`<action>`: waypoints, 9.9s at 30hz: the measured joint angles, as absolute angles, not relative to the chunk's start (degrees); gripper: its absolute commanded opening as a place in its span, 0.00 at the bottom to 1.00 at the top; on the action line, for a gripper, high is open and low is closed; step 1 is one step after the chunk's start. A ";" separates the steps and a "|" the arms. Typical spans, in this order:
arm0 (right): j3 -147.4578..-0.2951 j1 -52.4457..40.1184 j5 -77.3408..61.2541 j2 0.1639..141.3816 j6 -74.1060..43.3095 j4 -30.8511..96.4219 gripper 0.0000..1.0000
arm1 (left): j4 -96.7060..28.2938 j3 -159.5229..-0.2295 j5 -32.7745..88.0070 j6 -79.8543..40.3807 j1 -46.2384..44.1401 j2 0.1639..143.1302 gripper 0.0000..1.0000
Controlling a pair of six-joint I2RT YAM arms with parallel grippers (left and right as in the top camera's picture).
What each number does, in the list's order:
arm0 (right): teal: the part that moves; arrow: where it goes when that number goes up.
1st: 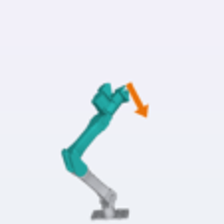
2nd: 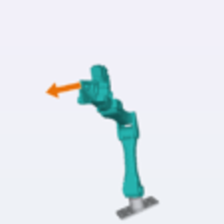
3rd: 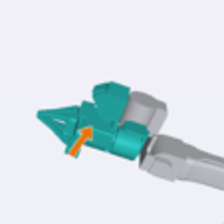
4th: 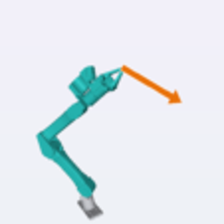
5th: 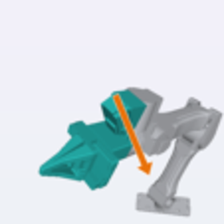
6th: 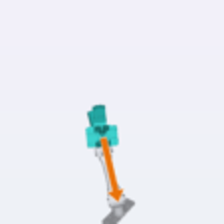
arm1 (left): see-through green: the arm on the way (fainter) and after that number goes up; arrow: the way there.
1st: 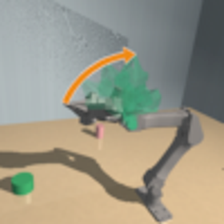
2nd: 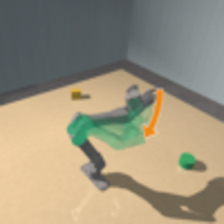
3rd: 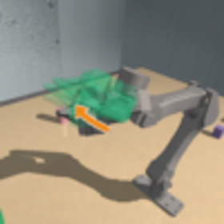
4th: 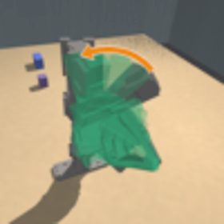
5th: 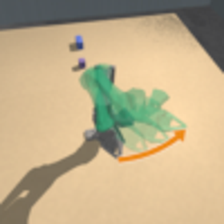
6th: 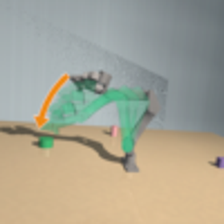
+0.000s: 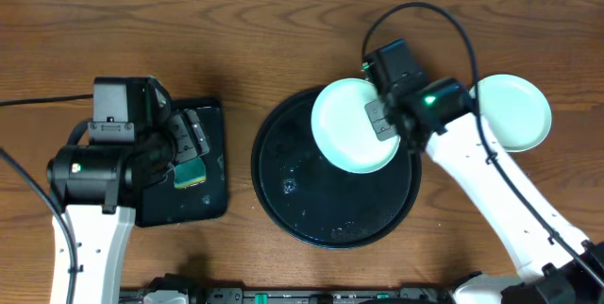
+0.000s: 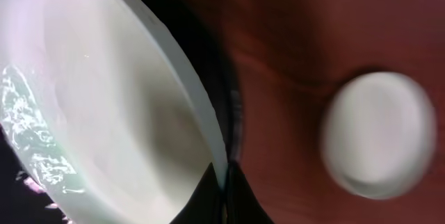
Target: Clean dirty plates on tray and stack at the side
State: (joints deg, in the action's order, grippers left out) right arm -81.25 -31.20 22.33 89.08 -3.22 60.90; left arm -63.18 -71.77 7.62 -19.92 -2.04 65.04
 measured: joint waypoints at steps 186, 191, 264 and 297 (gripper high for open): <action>-76.90 16.75 -12.14 49.10 -3.73 64.55 0.99 | -69.71 -80.36 4.10 -13.21 -2.04 22.06 0.84; -76.90 16.75 -12.16 49.10 -3.86 70.04 0.99 | -70.22 -80.36 4.10 -13.21 -2.04 22.06 0.84; -76.84 16.75 -12.19 49.10 -3.88 76.05 0.99 | -1.10 -0.62 3.53 -19.05 3.31 0.62 0.84; -76.84 16.75 -12.19 49.10 -3.88 76.05 0.99 | -1.13 -0.64 3.51 -16.47 3.31 0.62 0.84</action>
State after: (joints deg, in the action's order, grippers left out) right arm -76.84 16.75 -12.19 49.10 -3.88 76.05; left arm -1.13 -0.64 3.51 -16.47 3.31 0.62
